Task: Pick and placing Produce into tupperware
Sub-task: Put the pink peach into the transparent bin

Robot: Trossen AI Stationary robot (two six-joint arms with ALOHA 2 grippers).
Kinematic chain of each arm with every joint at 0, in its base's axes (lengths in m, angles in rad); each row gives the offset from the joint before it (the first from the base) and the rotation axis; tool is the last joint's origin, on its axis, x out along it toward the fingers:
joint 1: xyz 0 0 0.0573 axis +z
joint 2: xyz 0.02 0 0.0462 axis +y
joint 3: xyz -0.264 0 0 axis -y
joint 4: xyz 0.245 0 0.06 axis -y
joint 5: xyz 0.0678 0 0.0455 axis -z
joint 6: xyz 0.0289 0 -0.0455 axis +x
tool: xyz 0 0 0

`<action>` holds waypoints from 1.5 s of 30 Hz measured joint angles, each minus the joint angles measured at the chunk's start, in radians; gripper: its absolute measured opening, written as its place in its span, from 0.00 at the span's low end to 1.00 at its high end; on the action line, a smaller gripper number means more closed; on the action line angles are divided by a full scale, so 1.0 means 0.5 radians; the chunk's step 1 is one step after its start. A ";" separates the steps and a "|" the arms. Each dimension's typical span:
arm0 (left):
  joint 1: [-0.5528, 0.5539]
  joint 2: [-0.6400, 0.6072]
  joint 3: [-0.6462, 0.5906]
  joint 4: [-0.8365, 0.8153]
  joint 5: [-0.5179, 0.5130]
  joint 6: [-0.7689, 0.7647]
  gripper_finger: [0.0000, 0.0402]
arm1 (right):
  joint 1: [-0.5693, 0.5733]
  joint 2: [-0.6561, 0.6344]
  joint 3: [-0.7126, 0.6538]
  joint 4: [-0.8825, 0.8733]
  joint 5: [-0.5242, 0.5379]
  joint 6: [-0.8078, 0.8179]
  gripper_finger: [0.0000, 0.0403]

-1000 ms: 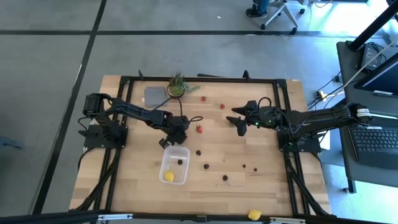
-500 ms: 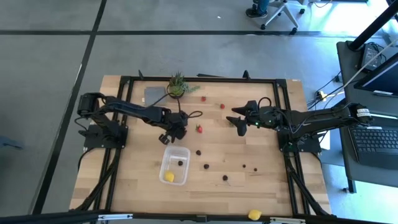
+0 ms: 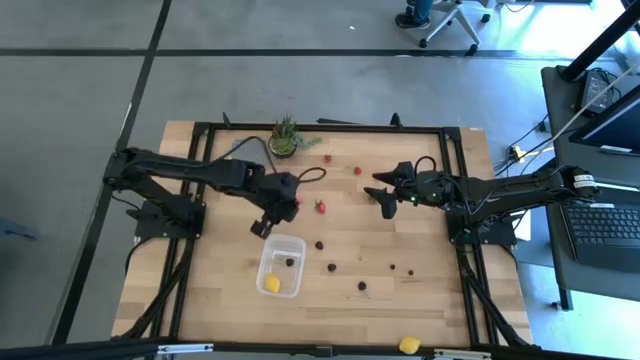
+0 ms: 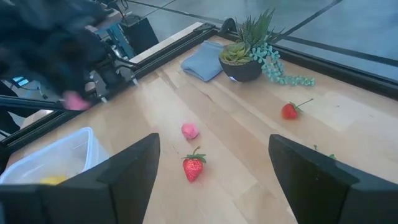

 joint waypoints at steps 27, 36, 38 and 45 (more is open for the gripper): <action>-0.670 0.644 0.117 -0.072 -0.253 -1.095 0.24 | 0.000 0.001 0.000 0.001 -0.001 -0.006 0.75; -0.670 0.722 0.117 -0.050 -0.259 -1.095 0.29 | 0.000 0.001 0.000 0.002 -0.002 -0.006 0.75; -0.670 0.709 0.117 -0.057 -0.257 -1.087 0.30 | -0.001 0.001 0.000 0.002 -0.002 -0.006 0.75; -0.634 0.677 0.118 -0.092 -0.156 -1.138 0.43 | 0.000 0.001 0.000 0.001 -0.002 -0.006 0.75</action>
